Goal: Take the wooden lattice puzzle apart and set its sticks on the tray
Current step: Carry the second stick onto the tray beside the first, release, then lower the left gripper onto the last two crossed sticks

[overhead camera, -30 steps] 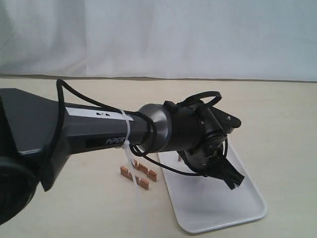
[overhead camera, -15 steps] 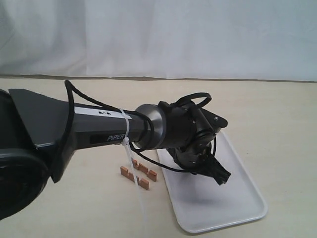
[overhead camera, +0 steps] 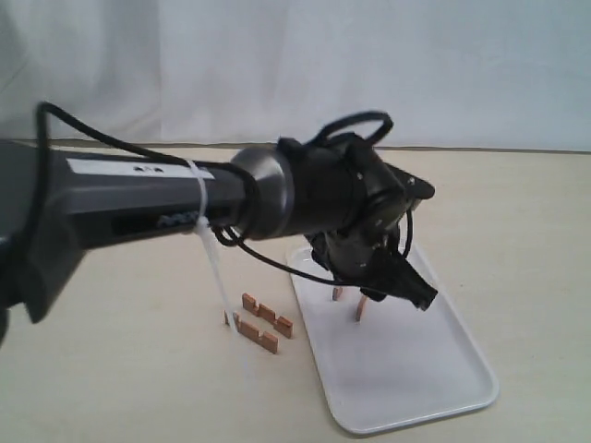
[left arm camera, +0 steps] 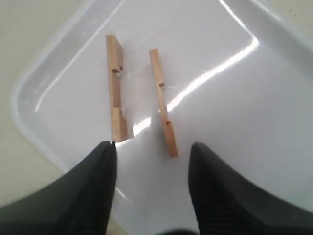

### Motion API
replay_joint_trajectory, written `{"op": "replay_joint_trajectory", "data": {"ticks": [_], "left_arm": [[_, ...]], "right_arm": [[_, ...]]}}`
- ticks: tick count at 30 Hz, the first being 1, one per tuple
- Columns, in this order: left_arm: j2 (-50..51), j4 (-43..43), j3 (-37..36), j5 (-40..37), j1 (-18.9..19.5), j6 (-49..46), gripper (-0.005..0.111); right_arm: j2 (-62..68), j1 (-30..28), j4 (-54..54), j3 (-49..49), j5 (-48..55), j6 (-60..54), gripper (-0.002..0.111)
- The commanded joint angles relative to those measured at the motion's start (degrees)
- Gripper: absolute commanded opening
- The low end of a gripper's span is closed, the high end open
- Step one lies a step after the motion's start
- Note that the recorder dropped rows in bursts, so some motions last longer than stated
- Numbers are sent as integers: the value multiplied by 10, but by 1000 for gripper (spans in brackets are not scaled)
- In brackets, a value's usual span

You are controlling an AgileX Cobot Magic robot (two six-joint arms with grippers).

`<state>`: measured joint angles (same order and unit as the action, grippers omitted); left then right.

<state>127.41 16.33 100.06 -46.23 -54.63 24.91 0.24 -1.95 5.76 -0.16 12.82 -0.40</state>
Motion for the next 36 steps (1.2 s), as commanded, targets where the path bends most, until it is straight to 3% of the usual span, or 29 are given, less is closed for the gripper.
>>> {"op": "replay_joint_trajectory", "data": {"ticks": [1,6,9,19,26,32,36], "left_arm": [[-67,-25,7,-63,0,-99,45],[-103,-87,5,-167,0,-249,45],[-118,-101,-15,-194,0,-290,45],[-179,-69,-126,-155,0,-334,45],[-237,-123,-188,-73,4,-433,44],[-241,-218,-188,-86,63,-491,44],[-241,-190,-188,-86,89,-491,44]], "right_arm": [[-2,1,-5,2,1,-4,4],[-2,1,-5,2,1,-4,4],[-2,1,-5,2,1,-4,4],[-2,1,-5,2,1,-4,4],[-2,1,-5,2,1,-4,4],[-2,1,-5,2,1,-4,4],[-2,1,-5,2,1,-4,4]]}}
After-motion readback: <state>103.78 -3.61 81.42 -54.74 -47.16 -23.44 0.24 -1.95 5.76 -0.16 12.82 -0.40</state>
